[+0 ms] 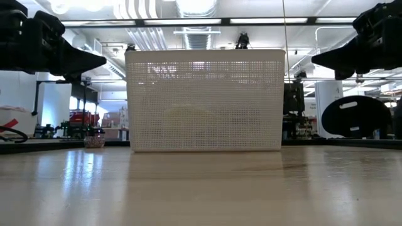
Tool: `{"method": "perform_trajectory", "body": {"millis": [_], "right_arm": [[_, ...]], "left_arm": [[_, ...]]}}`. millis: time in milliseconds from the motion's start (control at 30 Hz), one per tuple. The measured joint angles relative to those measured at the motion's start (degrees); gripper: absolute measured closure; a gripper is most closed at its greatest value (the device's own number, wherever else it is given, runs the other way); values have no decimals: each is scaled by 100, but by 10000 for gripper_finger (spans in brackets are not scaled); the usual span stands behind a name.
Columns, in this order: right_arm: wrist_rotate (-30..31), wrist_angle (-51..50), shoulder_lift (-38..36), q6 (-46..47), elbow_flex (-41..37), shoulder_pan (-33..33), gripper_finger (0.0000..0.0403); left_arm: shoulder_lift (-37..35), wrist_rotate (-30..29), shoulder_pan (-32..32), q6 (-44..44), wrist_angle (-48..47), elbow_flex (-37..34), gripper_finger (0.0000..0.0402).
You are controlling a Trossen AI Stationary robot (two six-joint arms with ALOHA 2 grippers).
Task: Sort clothes
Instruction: Return to Home Position
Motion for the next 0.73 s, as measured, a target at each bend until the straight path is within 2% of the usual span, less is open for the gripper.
{"method": "perform_trajectory", "body": {"millis": [733], "right_arm": [[0, -28, 154, 219, 4, 0, 403]], "left_arm": [[397, -1, 0, -59, 27, 43, 383]]}}
